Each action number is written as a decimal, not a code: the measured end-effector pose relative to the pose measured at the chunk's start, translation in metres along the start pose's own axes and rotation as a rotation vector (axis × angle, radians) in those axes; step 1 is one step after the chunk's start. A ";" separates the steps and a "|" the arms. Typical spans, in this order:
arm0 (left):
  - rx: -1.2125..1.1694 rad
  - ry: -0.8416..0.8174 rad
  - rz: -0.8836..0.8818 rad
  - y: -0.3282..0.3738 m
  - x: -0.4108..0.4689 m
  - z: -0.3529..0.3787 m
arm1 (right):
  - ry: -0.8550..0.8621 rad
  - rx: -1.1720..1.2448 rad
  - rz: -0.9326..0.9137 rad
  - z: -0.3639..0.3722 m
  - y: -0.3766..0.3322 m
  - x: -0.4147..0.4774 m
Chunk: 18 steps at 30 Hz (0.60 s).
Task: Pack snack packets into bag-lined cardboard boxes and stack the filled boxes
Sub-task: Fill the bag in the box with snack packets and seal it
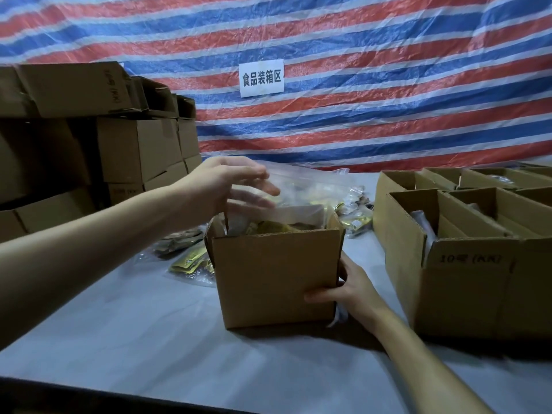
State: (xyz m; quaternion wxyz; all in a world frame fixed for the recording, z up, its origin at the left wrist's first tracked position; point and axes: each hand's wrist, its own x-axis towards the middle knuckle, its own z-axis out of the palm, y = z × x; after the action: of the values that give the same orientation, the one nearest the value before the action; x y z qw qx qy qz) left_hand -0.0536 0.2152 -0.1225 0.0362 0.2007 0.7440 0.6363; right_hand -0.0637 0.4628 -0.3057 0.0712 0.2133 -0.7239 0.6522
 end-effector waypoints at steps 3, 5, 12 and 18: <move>0.018 -0.013 -0.019 0.000 0.001 -0.009 | -0.005 0.010 0.006 0.000 0.000 0.000; 0.020 -0.040 -0.148 -0.006 0.002 -0.012 | -0.002 0.012 0.010 -0.001 0.001 0.000; 0.174 -0.088 -0.415 -0.007 0.003 -0.006 | -0.010 0.023 0.003 0.000 0.000 -0.001; 0.770 0.034 -0.486 -0.012 0.009 0.007 | -0.007 0.006 0.016 0.000 0.000 0.001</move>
State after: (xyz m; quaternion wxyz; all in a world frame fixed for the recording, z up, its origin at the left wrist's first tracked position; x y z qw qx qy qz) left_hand -0.0629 0.2237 -0.1331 0.0950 0.0087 0.9524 0.2896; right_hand -0.0640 0.4629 -0.3052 0.0629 0.2101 -0.7240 0.6540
